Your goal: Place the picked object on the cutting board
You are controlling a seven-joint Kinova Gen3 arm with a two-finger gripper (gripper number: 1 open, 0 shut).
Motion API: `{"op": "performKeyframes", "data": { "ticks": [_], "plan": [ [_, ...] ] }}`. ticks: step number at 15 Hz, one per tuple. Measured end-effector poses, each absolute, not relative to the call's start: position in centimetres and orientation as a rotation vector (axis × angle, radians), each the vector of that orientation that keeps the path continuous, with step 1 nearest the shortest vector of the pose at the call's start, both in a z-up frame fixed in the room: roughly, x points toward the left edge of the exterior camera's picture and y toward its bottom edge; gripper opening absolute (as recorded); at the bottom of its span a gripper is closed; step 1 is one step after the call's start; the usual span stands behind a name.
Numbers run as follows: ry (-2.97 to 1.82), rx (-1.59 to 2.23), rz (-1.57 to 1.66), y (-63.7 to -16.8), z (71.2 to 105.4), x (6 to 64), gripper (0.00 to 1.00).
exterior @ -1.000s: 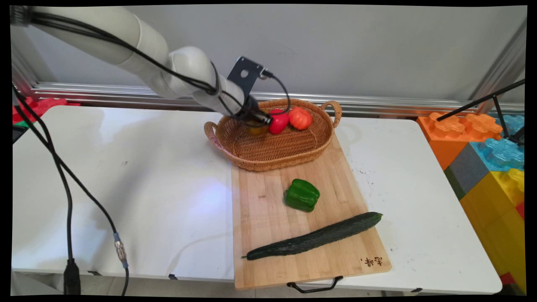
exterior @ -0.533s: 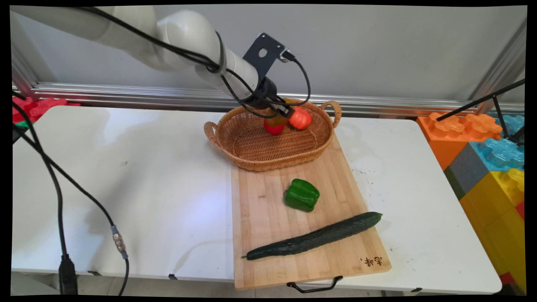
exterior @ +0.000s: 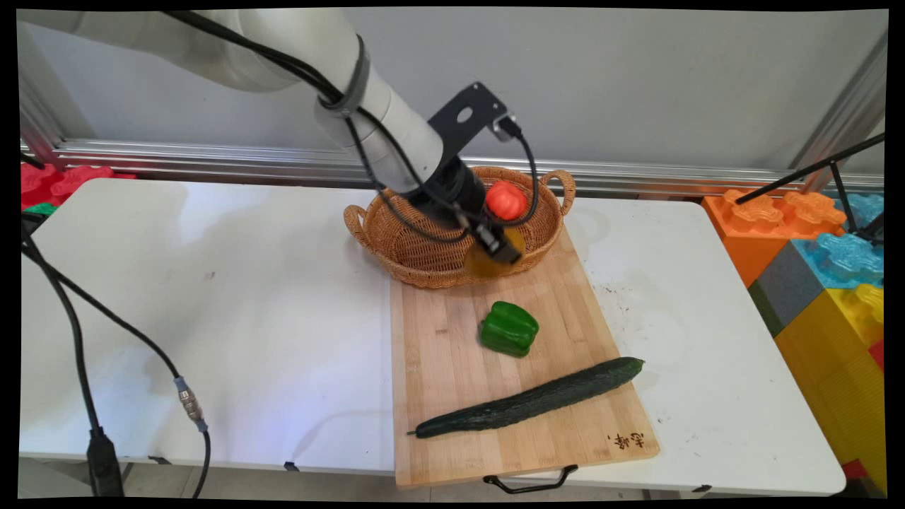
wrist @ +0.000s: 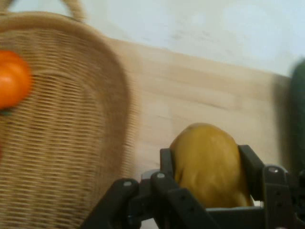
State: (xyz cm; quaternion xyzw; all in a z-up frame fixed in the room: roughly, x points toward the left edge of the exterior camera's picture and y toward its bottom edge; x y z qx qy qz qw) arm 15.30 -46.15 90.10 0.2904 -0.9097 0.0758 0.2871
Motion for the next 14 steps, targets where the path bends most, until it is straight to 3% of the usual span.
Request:
{"op": "performKeyframes", "data": {
  "ticks": [7, 14],
  "plan": [
    [-2.587, 0.476, 0.016, -43.9, 88.9, 16.7, 0.00],
    [-2.669, 0.242, -0.047, -43.3, 85.2, 17.3, 0.00]
  ]
}}
